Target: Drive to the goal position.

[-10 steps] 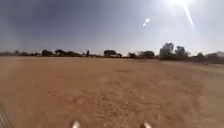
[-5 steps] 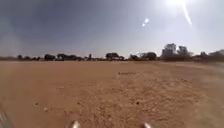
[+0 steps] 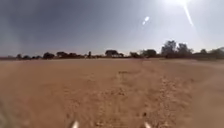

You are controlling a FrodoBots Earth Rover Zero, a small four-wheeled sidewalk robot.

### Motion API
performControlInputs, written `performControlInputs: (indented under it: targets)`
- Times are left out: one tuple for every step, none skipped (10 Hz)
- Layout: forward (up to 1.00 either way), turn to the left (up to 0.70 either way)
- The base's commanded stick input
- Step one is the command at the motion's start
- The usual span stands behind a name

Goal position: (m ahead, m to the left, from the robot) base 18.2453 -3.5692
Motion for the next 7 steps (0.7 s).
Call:
performControlInputs:
  targets:
    - [0.70,0.00]
    - [0.70,0.00]
    - [0.70,0.00]
    - [0.70,0.00]
    - [0.70,0.00]
    - [0.70,0.00]
    - [0.70,0.00]
